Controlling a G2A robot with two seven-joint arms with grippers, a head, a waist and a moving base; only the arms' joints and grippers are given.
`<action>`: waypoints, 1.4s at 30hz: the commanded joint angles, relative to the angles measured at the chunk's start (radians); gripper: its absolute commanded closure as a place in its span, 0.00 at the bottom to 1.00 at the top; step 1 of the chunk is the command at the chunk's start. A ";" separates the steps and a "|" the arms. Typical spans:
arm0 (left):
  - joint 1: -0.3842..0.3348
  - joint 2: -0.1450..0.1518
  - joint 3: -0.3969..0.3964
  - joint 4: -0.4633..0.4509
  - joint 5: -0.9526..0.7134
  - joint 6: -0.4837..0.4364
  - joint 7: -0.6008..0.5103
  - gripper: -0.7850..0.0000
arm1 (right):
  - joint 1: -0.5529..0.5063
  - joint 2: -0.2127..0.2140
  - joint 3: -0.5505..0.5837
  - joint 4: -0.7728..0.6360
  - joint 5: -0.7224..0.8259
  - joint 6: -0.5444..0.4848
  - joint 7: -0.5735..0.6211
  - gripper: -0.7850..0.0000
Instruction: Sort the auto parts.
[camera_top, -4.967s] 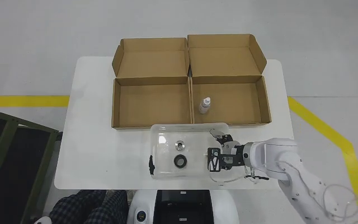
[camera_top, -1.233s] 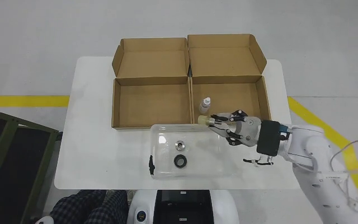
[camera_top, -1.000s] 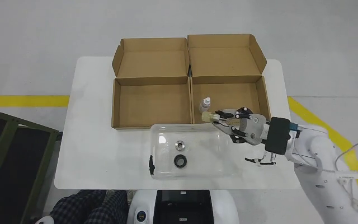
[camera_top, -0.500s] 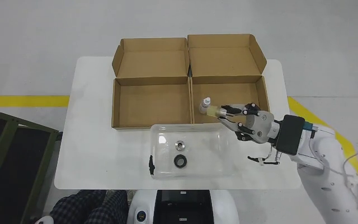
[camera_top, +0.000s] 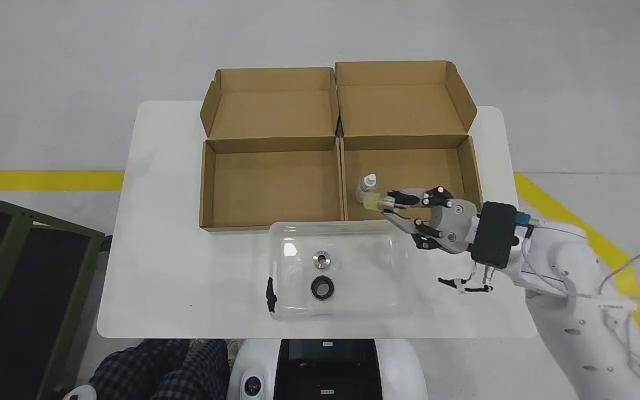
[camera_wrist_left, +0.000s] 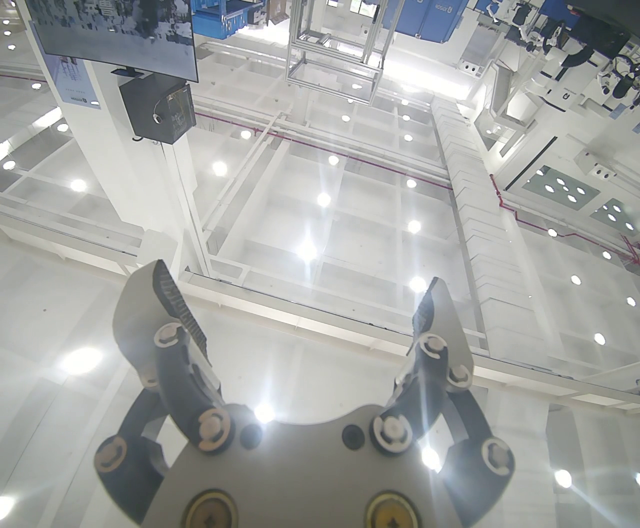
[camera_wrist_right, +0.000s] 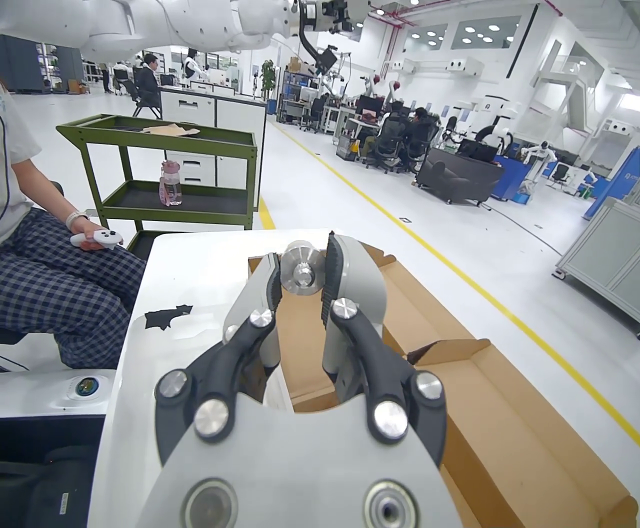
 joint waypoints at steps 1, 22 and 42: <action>0.000 0.000 0.000 0.000 0.000 0.000 0.000 0.00 | -0.005 -0.001 -0.006 0.008 -0.017 0.020 0.011 1.00; 0.000 0.000 0.000 0.000 0.000 0.000 0.000 0.00 | -0.008 -0.004 -0.005 0.207 -0.048 0.064 0.086 1.00; 0.000 0.000 0.000 0.000 0.000 0.000 0.000 0.00 | 0.171 -0.012 -0.074 0.400 -0.023 0.085 0.347 1.00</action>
